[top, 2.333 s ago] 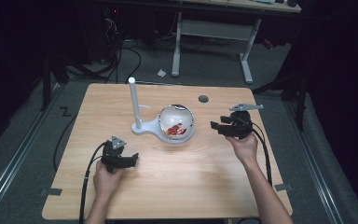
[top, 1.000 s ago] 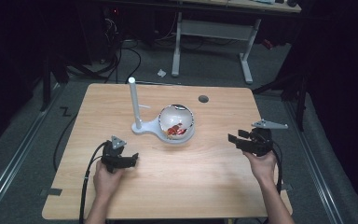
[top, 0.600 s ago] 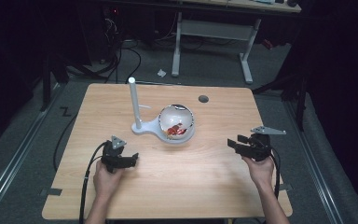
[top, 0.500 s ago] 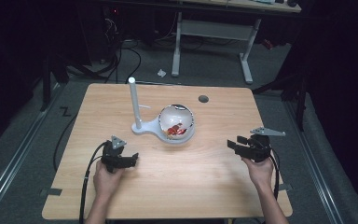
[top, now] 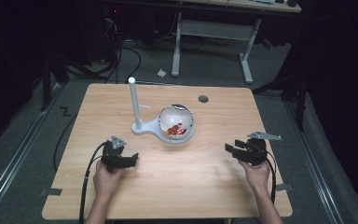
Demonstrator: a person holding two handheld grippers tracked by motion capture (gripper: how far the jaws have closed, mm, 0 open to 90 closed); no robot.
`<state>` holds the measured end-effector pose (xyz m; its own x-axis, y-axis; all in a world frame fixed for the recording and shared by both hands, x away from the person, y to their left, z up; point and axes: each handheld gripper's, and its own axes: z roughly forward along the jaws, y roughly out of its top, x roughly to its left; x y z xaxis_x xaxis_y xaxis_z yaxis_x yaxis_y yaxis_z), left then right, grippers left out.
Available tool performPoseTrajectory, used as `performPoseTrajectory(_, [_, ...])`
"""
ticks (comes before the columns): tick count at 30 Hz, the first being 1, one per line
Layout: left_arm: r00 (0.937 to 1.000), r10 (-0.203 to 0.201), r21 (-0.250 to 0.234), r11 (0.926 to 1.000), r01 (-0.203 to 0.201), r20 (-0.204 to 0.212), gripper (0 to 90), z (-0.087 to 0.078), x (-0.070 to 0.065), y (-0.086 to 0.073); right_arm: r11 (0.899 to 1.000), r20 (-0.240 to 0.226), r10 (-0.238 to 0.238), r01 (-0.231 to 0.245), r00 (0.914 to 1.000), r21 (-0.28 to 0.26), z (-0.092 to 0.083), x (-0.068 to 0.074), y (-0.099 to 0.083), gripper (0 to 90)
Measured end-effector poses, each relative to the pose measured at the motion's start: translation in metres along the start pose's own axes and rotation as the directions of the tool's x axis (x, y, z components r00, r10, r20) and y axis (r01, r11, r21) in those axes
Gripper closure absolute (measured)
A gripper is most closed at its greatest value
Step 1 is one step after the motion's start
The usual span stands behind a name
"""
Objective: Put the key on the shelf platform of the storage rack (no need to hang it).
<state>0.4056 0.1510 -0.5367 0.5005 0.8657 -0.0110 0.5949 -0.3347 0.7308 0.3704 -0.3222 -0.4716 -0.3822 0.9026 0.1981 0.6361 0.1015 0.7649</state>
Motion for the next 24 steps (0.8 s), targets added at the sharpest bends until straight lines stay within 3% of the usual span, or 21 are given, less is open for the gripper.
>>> performPoseTrajectory(17, [1.0,0.0,0.0,1.0,0.0,0.0,17.1,0.0,0.0,0.0,1.0,0.006,-0.002,0.001,1.0,0.021,0.022,0.0,-0.016,43.8])
performPoseTrajectory(24, [1.0,0.0,0.0,1.0,0.0,0.0,17.1,0.0,0.0,0.0,0.999,0.034,-0.018,0.017,0.9993,0.032,0.028,0.001,-0.021,43.4])
